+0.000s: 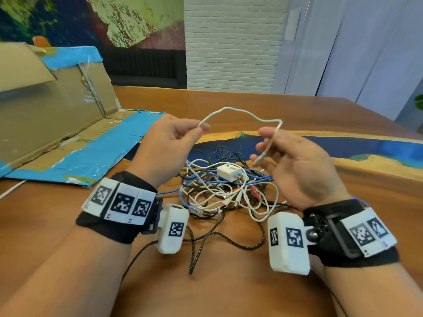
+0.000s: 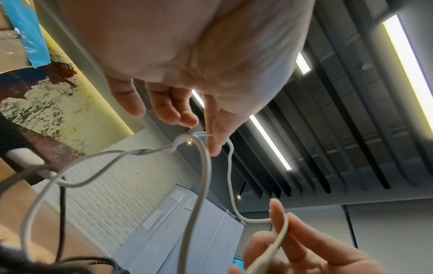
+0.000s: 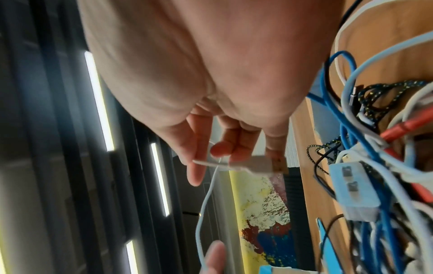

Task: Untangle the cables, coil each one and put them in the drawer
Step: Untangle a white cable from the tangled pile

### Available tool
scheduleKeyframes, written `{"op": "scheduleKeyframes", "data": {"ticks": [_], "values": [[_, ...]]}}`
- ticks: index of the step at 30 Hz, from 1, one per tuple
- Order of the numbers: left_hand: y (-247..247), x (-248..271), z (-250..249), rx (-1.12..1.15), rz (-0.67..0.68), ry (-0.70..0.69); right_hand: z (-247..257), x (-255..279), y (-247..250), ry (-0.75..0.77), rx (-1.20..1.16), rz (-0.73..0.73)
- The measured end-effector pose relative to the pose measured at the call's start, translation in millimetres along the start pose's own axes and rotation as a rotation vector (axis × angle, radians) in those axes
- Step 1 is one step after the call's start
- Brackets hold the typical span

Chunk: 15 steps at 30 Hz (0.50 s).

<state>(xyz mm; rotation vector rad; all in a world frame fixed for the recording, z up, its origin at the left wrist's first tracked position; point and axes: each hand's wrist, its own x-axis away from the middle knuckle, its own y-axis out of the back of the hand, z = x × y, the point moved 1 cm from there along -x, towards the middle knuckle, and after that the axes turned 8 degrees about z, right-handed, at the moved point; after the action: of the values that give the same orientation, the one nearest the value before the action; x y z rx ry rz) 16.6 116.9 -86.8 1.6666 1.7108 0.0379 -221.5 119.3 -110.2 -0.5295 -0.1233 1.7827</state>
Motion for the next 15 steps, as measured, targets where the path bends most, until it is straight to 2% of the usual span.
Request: {"op": "scheduleKeyframes", "data": {"ticks": [3,6,9,11,15], "values": [[-4.2,2.1,-1.6,0.123,-0.036,0.041,-7.9,4.0,-9.8,-0.052,0.147,0.068],[-13.3,6.4,-11.7,0.29,0.017,0.056,-15.9,5.7,-16.6,-0.043,0.211,0.143],[-22.0,11.5,-19.8,0.399,0.215,0.066,-20.5,7.7,-21.7,-0.068,0.186,0.198],[-28.4,14.7,-19.3,0.384,0.359,0.062,-22.2,8.8,-24.5,-0.087,0.223,0.221],[-34.5,17.9,-15.9,0.361,0.476,0.079,-24.9,9.1,-23.9,-0.082,0.346,0.216]]}}
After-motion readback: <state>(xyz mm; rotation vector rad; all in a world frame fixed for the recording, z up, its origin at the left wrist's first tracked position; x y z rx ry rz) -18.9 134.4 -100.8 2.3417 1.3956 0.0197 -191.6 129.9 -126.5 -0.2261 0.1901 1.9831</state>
